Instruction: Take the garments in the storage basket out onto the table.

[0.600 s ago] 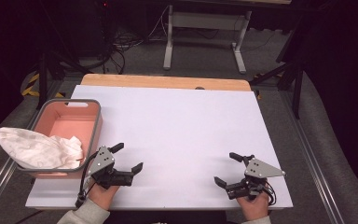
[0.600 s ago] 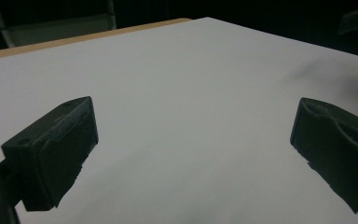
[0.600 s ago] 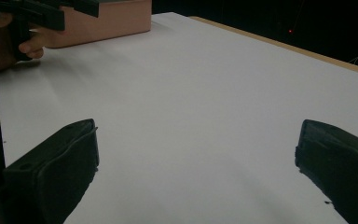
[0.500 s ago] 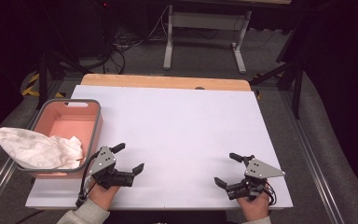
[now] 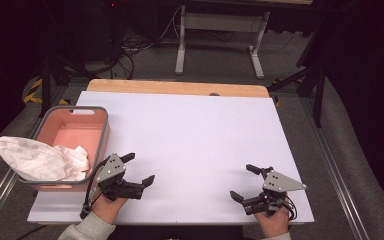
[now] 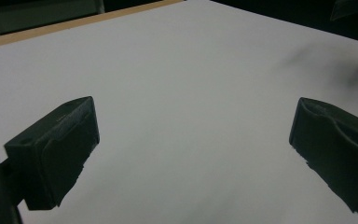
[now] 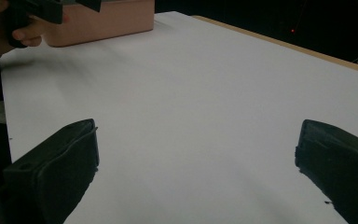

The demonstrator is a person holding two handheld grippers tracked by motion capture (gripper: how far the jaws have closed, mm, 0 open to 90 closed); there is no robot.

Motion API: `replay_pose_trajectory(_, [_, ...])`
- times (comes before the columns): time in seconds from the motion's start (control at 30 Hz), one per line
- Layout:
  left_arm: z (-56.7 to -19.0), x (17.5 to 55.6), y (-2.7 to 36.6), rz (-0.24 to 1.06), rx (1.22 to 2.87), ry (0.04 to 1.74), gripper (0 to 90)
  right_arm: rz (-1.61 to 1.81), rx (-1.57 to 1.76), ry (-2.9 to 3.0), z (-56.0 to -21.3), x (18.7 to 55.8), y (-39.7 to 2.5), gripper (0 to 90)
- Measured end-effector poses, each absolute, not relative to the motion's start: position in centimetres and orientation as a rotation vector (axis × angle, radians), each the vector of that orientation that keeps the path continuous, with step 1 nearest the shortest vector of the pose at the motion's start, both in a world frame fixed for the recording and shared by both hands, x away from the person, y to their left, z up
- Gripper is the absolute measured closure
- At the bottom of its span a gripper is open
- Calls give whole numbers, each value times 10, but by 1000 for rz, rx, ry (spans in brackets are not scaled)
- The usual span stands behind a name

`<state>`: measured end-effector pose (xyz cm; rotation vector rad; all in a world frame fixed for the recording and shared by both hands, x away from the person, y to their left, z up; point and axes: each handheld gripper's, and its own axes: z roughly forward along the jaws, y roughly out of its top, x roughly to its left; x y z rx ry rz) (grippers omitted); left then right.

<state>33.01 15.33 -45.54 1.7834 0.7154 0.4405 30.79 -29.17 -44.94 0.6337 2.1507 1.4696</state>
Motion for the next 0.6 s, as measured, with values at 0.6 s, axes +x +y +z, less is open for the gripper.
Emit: replay_pose_trajectory(0.6, [-421, 326, 157, 378, 1876, 678, 62, 1467, 635, 2158, -450, 308, -291, 1])
